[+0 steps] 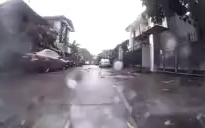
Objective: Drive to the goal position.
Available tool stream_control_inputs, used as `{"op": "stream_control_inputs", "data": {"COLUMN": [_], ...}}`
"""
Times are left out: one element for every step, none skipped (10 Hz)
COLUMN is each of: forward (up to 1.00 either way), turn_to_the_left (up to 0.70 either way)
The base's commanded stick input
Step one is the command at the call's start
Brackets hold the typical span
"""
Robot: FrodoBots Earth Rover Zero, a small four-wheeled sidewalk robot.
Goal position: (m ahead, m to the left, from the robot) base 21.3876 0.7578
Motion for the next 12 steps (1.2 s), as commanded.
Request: {"op": "stream_control_inputs", "data": {"forward": [1.00, 1.00, 1.00, 1.00, 1.00, 1.00, 1.00, 1.00, 1.00, 1.00, 1.00, 1.00], "turn_to_the_left": [0.00, 0.00, 0.00, 0.00, 0.00, 0.00, 0.00, 0.00, 0.00, 0.00, 0.00, 0.00]}}
